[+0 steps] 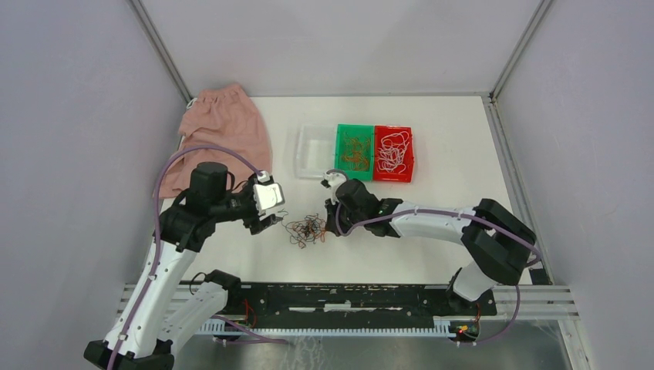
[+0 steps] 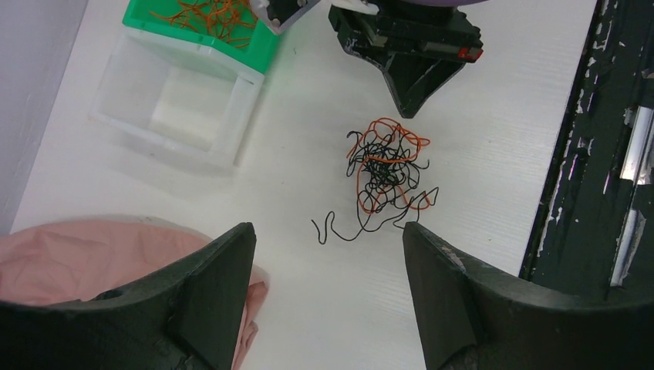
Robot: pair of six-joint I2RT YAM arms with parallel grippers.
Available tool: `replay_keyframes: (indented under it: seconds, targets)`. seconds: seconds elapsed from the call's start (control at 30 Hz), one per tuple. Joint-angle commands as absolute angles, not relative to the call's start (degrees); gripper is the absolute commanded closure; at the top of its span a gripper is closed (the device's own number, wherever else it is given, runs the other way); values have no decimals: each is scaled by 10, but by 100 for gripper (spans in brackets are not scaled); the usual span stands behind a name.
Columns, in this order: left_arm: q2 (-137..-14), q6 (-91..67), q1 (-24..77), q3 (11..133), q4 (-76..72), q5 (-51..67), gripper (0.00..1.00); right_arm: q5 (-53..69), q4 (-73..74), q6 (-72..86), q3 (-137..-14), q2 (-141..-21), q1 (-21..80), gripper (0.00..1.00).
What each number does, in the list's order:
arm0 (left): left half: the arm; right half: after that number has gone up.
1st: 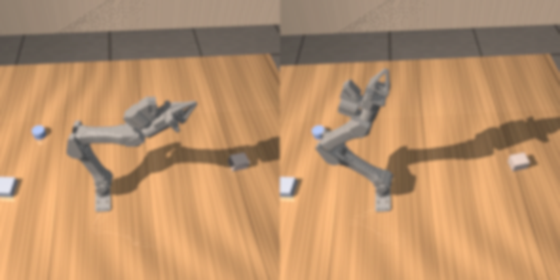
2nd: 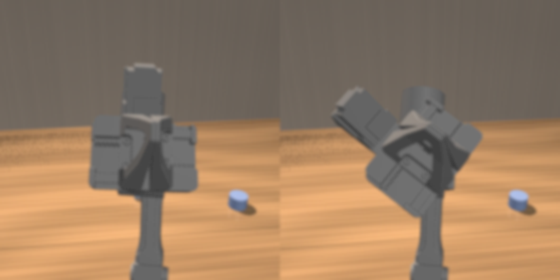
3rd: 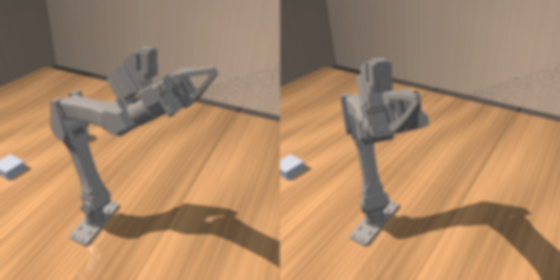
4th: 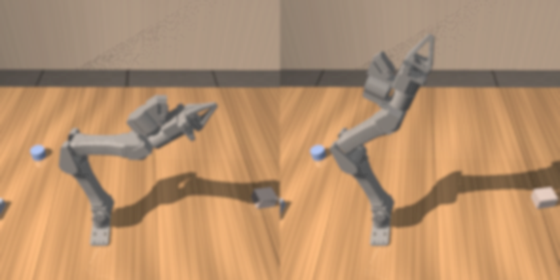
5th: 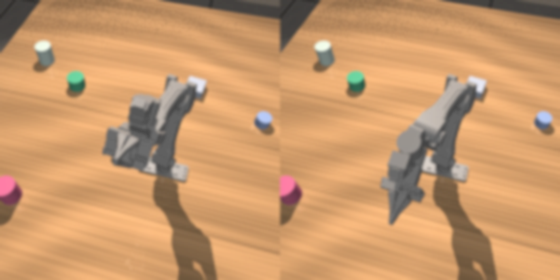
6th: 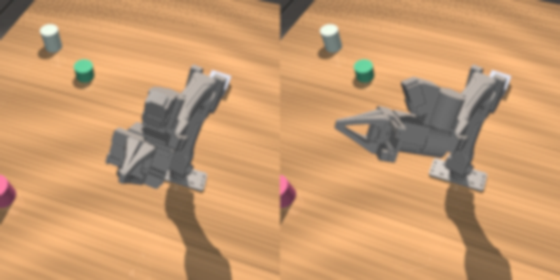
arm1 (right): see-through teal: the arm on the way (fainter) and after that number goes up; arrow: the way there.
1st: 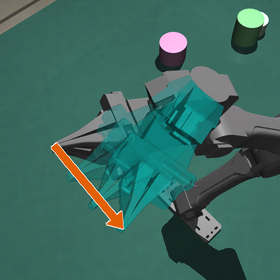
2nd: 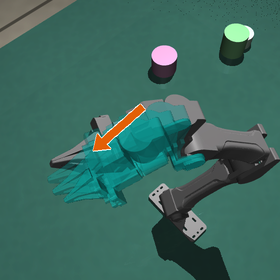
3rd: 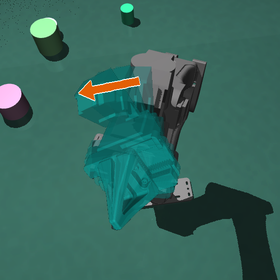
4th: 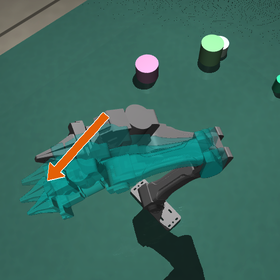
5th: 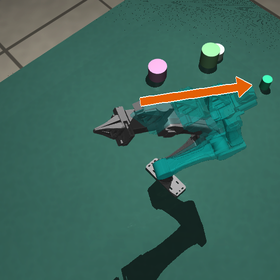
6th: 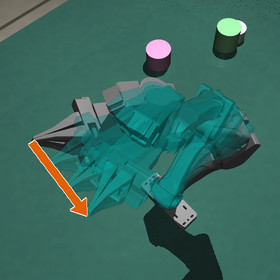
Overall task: Untangle the cables
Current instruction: Untie the cable.
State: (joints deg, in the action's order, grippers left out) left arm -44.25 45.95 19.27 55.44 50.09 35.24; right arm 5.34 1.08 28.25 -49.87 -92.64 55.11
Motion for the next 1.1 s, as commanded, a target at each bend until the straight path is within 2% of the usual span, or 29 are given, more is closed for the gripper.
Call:
replay_keyframes:
  seconds: [0.0, 0.13, 0.17, 0.23, 0.27, 0.3, 0.47, 0.6, 0.67, 0.8, 0.93, 1.07]
  targets:
    - [-440, 476, 195, 572, 496, 374, 22, 30, -15, 296, -481, -864, 552, 100]
    - [-436, 478, 195, 572, 496, 375, 23, 18, 9, 279, -478, -833, 551, 98]
    - [-436, 479, 195, 571, 496, 375, 23, 12, 16, 265, -483, -836, 551, 89]
    - [-436, 480, 195, 570, 496, 376, 22, -4, 30, 233, -498, -851, 551, 58]
    - [-437, 480, 195, 570, 496, 378, 22, -11, 38, 218, -511, -863, 551, 48]
    - [-439, 479, 195, 571, 495, 379, 23, -19, 49, 201, -525, -881, 549, 42]
    - [-435, 478, 194, 577, 496, 378, 22, 37, 62, 154, -591, -970, 535, 38]
    - [-430, 484, 195, 575, 500, 377, 22, 67, 42, 162, -617, -1014, 522, 40]
    - [-429, 484, 195, 575, 501, 377, 22, 77, 46, 164, -632, -1039, 517, 44]
    - [-428, 487, 195, 573, 502, 377, 23, 107, 43, 179, -639, -1057, 512, 70]
    - [-427, 492, 195, 569, 501, 377, 22, 113, 26, 194, -615, -1018, 512, 91]
    - [-427, 496, 194, 565, 501, 379, 22, 114, 24, 206, -593, -963, 512, 100]
